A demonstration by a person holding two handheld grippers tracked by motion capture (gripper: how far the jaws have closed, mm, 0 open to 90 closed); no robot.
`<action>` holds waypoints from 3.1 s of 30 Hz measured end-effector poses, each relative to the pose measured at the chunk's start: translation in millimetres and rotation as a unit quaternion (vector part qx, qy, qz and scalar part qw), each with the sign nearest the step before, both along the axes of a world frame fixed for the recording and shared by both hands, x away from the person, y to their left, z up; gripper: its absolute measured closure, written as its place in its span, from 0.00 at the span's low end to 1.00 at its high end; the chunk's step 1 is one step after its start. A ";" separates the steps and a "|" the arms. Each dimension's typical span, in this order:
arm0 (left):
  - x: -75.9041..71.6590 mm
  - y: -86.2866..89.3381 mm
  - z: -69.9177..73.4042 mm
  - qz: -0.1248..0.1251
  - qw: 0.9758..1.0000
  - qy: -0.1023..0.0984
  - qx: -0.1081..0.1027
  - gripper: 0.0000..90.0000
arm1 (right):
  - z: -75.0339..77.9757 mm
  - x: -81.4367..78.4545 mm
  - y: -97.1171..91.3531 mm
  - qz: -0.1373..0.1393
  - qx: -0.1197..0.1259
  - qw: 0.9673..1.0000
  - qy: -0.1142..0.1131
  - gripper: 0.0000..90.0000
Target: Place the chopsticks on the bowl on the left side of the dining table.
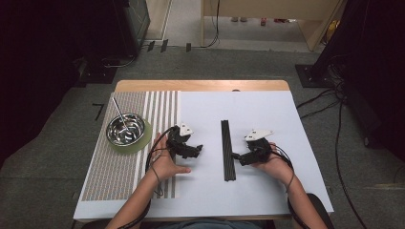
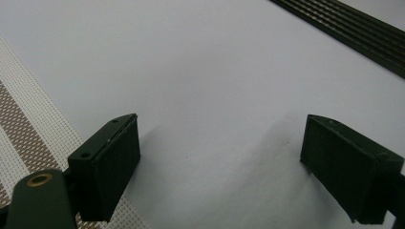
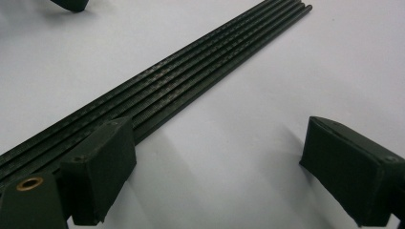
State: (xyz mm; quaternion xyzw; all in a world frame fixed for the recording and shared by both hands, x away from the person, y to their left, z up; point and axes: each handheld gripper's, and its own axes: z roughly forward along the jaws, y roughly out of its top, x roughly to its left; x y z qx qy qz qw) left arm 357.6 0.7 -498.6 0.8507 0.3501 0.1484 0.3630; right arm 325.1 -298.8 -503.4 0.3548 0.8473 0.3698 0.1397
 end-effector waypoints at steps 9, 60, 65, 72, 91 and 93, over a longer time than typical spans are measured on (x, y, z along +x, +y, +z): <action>0.2 -0.1 0.1 0.000 1.000 0.001 0.000 0.15 | -0.1 0.2 0.1 0.001 0.001 1.000 -0.001 0.12; -6.0 -14.9 9.5 0.002 1.000 -0.010 0.014 0.02 | -0.1 0.2 0.0 0.001 0.000 1.000 -0.001 0.12; -6.1 -18.0 13.6 -0.003 1.000 0.006 -0.001 0.03 | -0.1 0.3 -0.1 0.001 0.000 1.000 -0.001 0.12; -3.6 -17.0 14.3 0.001 0.998 0.041 -0.038 0.23 | -0.1 0.3 -0.2 0.001 0.000 1.000 -0.001 0.12; -12.3 -32.3 13.5 -0.033 0.998 0.044 -0.031 0.35 | -0.1 0.3 -0.1 0.002 -0.001 1.000 -0.001 0.12; -14.9 -35.6 14.0 -0.043 0.998 0.040 -0.029 0.33 | -0.1 0.3 -0.1 0.002 -0.001 1.000 -0.001 0.12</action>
